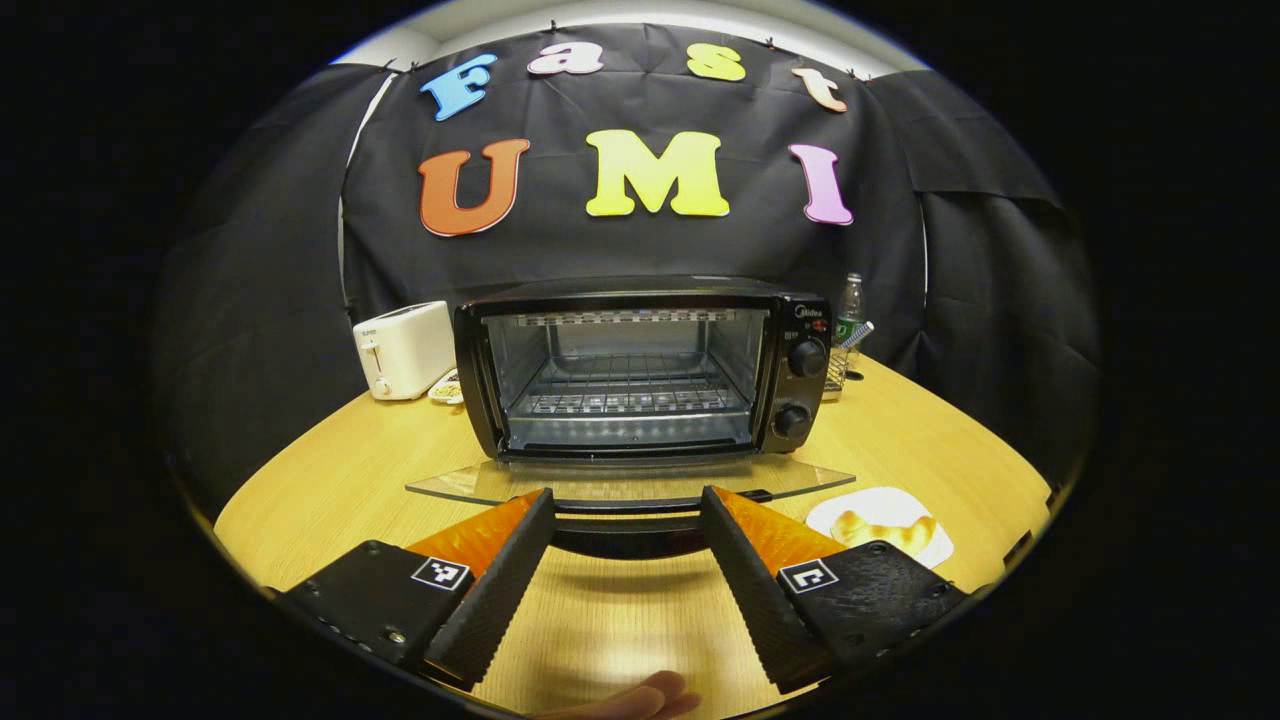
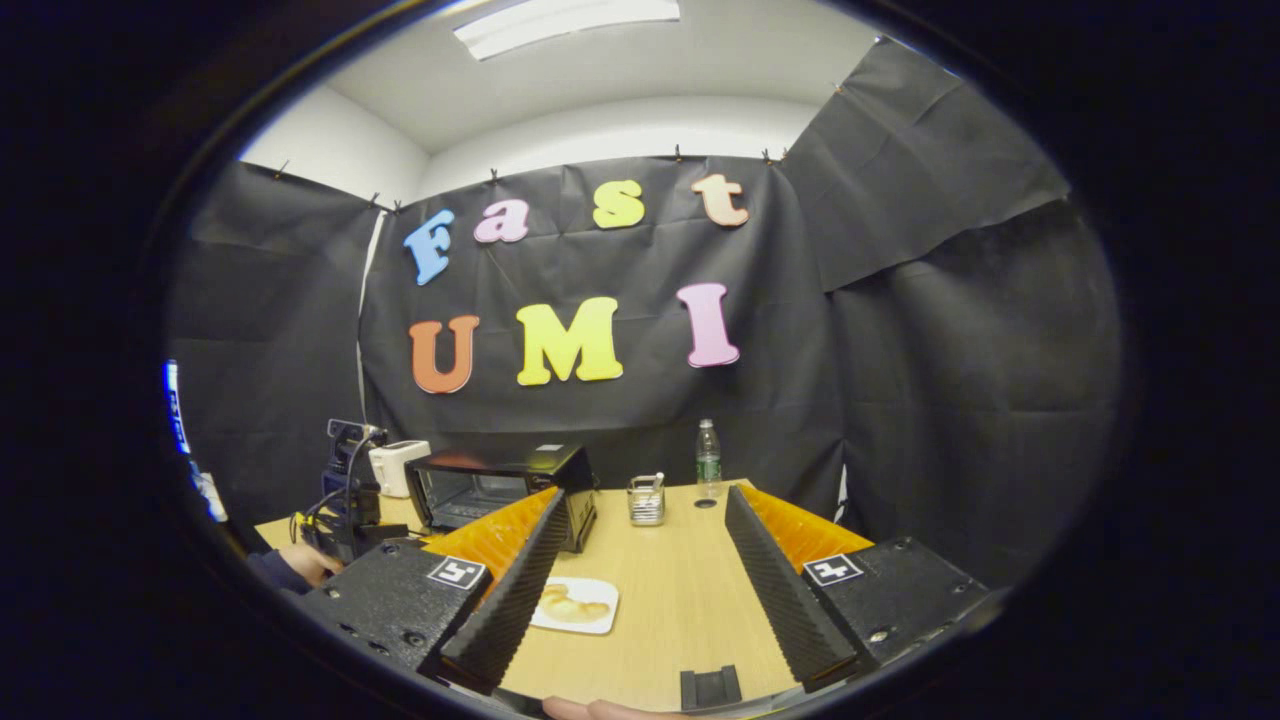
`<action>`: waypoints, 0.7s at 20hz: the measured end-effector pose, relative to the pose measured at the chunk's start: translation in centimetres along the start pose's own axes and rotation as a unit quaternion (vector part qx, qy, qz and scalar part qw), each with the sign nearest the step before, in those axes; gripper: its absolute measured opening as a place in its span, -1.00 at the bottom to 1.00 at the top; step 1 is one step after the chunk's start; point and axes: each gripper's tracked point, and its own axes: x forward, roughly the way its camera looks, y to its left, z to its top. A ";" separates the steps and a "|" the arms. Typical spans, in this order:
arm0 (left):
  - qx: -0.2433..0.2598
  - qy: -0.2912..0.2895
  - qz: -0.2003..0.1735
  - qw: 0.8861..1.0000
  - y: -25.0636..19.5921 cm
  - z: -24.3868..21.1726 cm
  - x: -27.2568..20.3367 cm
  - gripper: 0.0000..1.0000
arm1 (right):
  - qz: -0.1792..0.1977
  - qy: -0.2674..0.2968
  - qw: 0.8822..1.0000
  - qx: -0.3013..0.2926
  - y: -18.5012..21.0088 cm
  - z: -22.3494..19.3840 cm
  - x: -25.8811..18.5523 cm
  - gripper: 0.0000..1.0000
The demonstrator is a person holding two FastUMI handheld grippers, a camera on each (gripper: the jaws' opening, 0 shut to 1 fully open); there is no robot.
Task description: Open the electric oven with the left hand, put the food in, and close the electric oven.
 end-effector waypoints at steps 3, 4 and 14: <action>-0.006 0.015 0.001 1.000 -0.4 -2.1 0.0 0.94 | 0.007 0.006 1.000 -0.008 0.9 -0.7 0.4 0.94; -0.003 0.018 0.000 1.000 -0.6 -2.6 0.1 0.94 | 0.010 0.006 1.000 -0.007 1.3 -0.8 0.7 0.94; -0.007 0.063 -0.003 0.998 -1.0 -6.8 0.4 0.92 | 0.007 0.046 0.999 -0.017 2.6 -4.1 2.9 0.96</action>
